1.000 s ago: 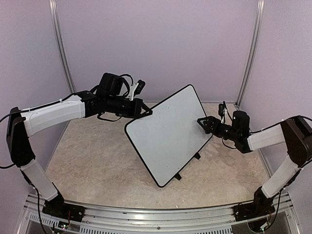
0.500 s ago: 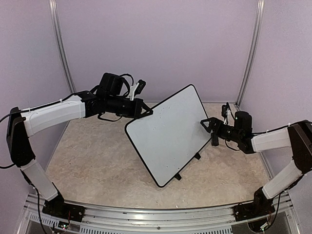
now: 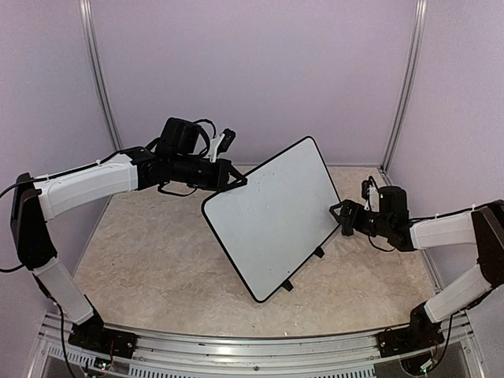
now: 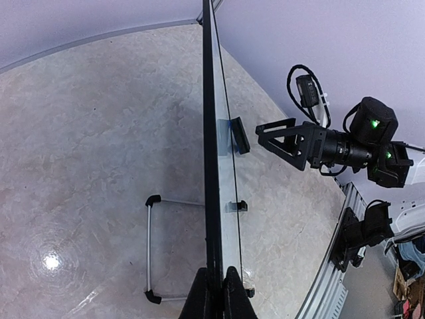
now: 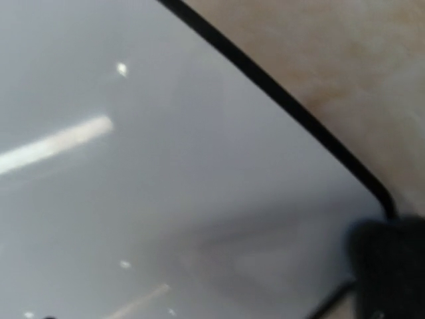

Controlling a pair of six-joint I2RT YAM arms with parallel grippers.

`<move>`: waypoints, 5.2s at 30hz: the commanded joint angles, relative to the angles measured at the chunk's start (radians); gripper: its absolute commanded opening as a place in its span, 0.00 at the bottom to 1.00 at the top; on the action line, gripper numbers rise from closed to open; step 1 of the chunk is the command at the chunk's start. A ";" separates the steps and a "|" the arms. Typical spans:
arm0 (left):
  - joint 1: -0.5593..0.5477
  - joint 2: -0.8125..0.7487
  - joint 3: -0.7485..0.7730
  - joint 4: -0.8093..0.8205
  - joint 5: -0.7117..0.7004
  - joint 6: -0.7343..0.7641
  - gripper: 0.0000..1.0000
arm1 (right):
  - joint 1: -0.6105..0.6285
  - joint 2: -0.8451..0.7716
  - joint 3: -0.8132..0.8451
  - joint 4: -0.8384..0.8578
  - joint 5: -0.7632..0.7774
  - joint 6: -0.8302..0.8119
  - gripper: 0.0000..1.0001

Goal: Erase the whiteboard
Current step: Move the whiteboard eraser to the center of the board, then move the whiteboard to the center of the board.

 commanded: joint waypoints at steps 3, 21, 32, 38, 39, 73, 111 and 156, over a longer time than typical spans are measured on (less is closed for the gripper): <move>-0.028 0.013 -0.008 -0.012 0.029 0.086 0.00 | 0.008 0.050 -0.024 -0.057 0.079 -0.019 0.99; -0.030 0.005 -0.007 -0.013 0.029 0.086 0.00 | -0.017 0.142 -0.020 0.037 -0.035 0.006 0.99; -0.031 0.007 -0.007 -0.017 0.021 0.090 0.00 | -0.018 -0.029 -0.010 -0.244 0.161 0.002 0.99; -0.031 0.009 -0.007 -0.015 0.029 0.086 0.00 | -0.024 -0.144 -0.040 -0.305 0.210 -0.010 1.00; -0.031 0.008 -0.007 -0.013 0.028 0.086 0.00 | -0.025 -0.151 -0.046 -0.288 0.197 -0.009 0.99; -0.034 0.014 -0.006 -0.017 0.024 0.088 0.00 | -0.026 0.175 0.101 -0.084 0.068 -0.011 1.00; -0.035 0.012 -0.007 -0.015 0.025 0.087 0.00 | -0.027 -0.041 -0.091 -0.152 0.077 -0.016 0.99; -0.013 -0.022 0.015 -0.055 0.041 0.105 0.00 | 0.245 -0.065 0.067 -0.374 0.236 -0.428 0.96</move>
